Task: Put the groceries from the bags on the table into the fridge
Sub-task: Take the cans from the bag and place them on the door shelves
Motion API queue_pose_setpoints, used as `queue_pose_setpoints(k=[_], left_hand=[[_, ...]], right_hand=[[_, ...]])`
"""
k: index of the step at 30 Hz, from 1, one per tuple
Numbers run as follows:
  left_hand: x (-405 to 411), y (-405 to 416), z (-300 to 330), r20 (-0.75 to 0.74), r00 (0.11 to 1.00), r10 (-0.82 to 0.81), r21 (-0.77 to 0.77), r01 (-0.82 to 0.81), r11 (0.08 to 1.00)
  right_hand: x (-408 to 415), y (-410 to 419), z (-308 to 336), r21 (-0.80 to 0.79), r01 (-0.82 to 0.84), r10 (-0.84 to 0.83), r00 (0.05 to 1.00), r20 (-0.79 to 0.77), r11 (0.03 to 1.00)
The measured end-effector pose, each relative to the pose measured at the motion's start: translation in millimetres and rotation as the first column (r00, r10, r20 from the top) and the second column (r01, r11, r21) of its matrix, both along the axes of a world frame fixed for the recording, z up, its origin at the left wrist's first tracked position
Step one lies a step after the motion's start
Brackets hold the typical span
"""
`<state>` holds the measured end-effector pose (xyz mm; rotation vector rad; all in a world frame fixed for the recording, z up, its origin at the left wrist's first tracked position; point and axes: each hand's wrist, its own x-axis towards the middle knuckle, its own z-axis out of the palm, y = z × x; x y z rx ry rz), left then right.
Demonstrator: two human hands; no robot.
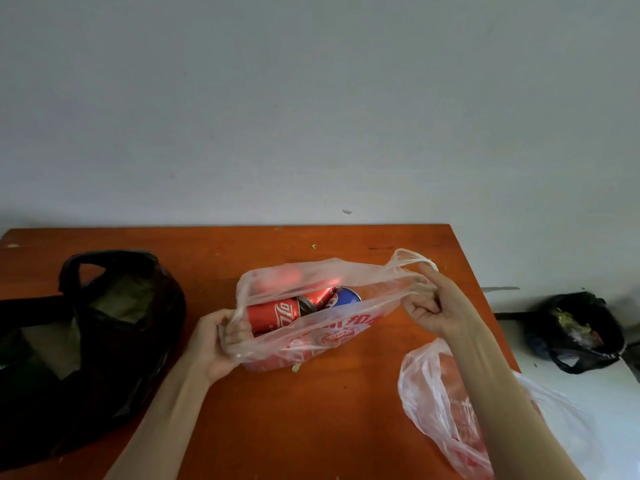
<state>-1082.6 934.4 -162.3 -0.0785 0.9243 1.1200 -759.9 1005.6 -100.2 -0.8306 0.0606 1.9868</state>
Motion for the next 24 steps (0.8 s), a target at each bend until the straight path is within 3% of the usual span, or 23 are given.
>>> queue_pose_setpoints(k=[2,4,5,7,9,10,11,13,15,17,18,19,21,23,24], left_hand=[[2,1,4,-0.048,0.999,-0.02,-0.018,0.02,1.0],[1,1,8,-0.129,0.987,-0.096,-0.009,0.096,0.995],[1,3,11,-0.207,0.971,-0.123,-0.023,0.121,0.992],[3,12,21,-0.356,0.921,-0.155,-0.075,0.137,0.988],[7,22,23,-0.446,0.883,-0.149,-0.099,0.117,0.988],[9,26,22,-0.486,0.86,-0.156,-0.113,0.116,0.987],[10,30,21,-0.511,0.844,-0.164,-0.119,0.12,0.986],[8,38,19,-0.529,0.823,-0.209,-0.105,0.181,0.978],[2,42,14,-0.499,0.828,-0.256,-0.094,0.242,0.966],[-8,46,8,-0.465,0.834,-0.297,-0.107,0.28,0.954],[-13,48,4,-0.454,0.836,-0.307,-0.116,0.286,0.951],[-18,50,-5,-0.446,0.841,-0.305,-0.123,0.28,0.952],[-18,53,-9,-0.454,0.845,-0.281,-0.14,0.244,0.96],[-10,61,-4,-0.523,0.813,-0.254,-0.177,0.188,0.966],[-4,65,2,-0.612,0.755,-0.234,-0.192,0.144,0.971]], right_hand=[[-2,1,2,0.047,-0.061,0.056,0.994,0.099,0.997],[2,3,7,0.083,-0.211,0.167,0.917,0.363,0.974],[3,4,11,0.086,-0.339,0.236,0.795,0.559,0.937],[4,7,15,0.005,-0.593,0.258,0.358,0.897,0.805],[2,13,14,-0.122,-0.678,0.138,-0.03,0.99,0.725],[2,16,14,-0.157,-0.675,0.095,-0.128,0.987,0.721],[0,21,14,-0.168,-0.661,0.082,-0.159,0.984,0.732],[-3,32,11,-0.122,-0.606,0.123,-0.039,0.992,0.786],[-4,43,4,-0.072,-0.477,0.241,0.303,0.922,0.876],[-2,53,-9,-0.122,-0.331,0.332,0.707,0.624,0.936],[-3,55,-14,-0.152,-0.258,0.299,0.86,0.414,0.954],[-4,55,-18,-0.176,-0.182,0.219,0.949,0.226,0.967],[-8,54,-22,-0.2,-0.018,0.037,0.995,0.094,0.98],[-17,55,-24,-0.18,0.06,-0.009,0.962,0.272,0.982],[-24,55,-20,-0.145,0.043,0.027,0.894,0.446,0.988]])
